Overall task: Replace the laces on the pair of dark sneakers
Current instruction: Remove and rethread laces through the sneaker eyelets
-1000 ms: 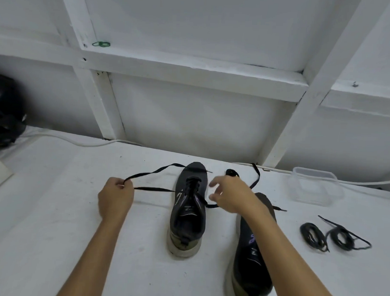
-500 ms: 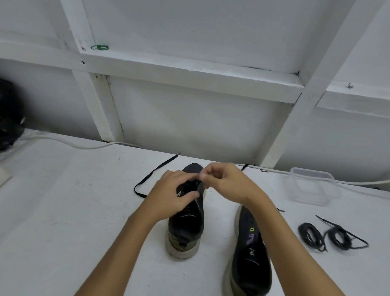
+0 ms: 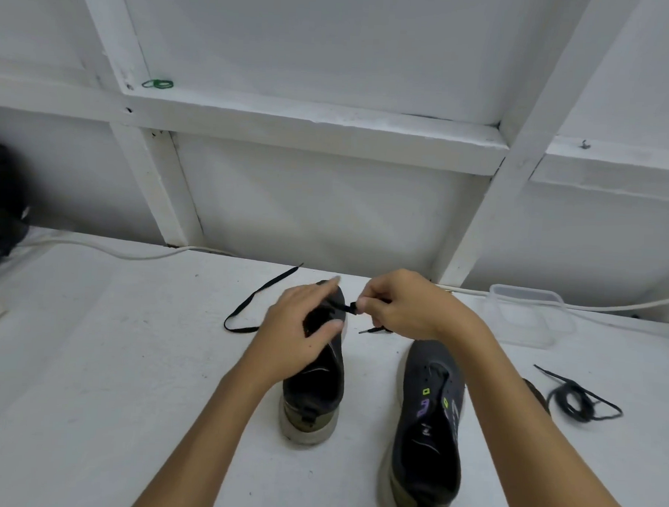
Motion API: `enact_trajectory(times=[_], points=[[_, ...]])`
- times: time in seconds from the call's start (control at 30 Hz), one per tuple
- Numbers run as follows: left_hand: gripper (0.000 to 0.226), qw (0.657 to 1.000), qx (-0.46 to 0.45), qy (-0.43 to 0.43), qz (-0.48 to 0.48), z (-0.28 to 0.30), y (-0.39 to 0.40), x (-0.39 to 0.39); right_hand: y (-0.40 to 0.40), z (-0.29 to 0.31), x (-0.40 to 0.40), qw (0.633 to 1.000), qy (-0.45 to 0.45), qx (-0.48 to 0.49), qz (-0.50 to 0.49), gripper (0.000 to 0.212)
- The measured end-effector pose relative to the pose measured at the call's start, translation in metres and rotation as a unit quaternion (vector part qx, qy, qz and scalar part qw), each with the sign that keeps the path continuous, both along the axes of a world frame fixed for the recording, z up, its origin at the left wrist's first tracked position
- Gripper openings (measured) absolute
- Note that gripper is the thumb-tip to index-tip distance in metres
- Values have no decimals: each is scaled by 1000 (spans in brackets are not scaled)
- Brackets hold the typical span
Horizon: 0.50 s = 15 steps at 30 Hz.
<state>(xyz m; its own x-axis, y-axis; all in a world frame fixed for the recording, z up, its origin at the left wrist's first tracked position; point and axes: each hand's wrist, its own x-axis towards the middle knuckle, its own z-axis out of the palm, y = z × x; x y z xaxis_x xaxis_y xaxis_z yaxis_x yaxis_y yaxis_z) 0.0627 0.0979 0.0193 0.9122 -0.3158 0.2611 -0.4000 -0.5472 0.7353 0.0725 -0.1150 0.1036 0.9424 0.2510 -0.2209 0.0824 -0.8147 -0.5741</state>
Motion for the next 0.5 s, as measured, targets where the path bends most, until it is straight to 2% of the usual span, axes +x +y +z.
enact_trajectory(times=[0.07, 0.13, 0.23, 0.33, 0.5], points=[[26, 1000, 4, -26, -15, 7, -11, 2, 8, 3, 2, 1000, -5, 6, 10, 19], [8, 999, -22, -37, 33, 11, -11, 5, 8, 4, 3, 1000, -6, 5, 4, 18], [12, 983, -74, -16, 168, 5, 9, 11, -5, 1, 3, 1000, 5, -8, -19, 19], [13, 951, -95, 45, 292, -2, 36, 17, -17, -6, 2, 999, 20, -43, -24, 28], [19, 910, -107, 96, 389, -9, 64, 27, -18, -20, -1, 995, 54, -79, -31, 27]])
